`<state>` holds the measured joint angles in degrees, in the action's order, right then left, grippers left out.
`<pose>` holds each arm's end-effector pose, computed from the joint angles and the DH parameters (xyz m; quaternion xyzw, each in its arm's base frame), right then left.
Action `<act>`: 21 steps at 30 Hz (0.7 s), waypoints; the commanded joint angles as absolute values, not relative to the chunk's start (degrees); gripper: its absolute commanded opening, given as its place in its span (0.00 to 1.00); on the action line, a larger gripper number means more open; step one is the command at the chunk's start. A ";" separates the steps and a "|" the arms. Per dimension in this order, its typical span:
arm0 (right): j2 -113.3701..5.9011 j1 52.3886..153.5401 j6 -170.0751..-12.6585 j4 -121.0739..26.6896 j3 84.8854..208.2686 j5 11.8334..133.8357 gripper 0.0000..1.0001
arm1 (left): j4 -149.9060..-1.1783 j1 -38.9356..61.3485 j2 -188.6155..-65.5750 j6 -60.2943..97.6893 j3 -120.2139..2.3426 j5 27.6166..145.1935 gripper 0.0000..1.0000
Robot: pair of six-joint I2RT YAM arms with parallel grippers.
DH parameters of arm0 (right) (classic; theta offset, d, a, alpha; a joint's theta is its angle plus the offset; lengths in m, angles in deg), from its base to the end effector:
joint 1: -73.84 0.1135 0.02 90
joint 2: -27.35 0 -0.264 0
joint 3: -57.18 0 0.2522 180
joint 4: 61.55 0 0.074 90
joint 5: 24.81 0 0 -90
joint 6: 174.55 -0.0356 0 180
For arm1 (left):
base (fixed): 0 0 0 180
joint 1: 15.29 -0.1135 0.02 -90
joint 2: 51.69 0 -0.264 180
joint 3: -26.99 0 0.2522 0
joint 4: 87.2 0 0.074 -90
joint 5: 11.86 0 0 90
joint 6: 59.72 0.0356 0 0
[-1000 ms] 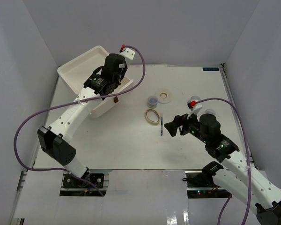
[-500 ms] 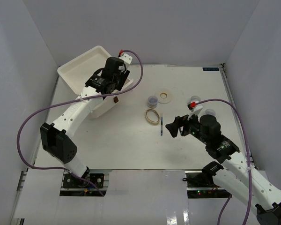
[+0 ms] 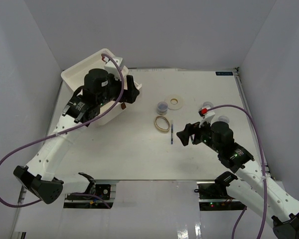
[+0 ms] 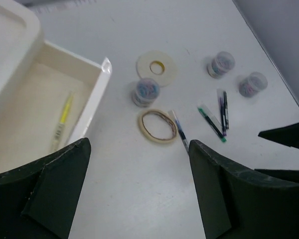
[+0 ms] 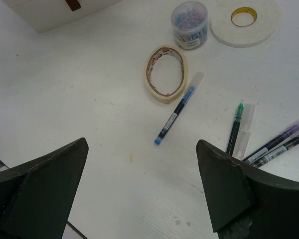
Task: Sort the stationery into containers
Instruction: Place the pen in the drawer, then close the drawer in the storage box.
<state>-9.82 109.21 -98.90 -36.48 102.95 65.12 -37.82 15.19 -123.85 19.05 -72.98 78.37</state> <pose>0.1338 0.0950 0.2796 -0.1458 0.7877 0.2512 0.5433 0.2275 -0.1341 0.4422 0.1394 0.8151 -0.2017 0.5249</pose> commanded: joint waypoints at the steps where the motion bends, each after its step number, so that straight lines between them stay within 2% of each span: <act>1: -9.66 109.35 -98.17 -36.89 102.58 63.35 0.95 | -38.37 15.29 -124.90 12.00 -66.32 87.19 0.91; 7: -9.22 109.35 -98.53 -36.98 101.62 63.26 0.95 | -40.48 15.29 -124.73 11.99 -60.34 87.29 0.97; 21: -9.04 109.35 -98.09 -36.98 100.65 62.73 0.95 | -40.92 15.29 -130.26 18.41 -61.91 69.63 0.98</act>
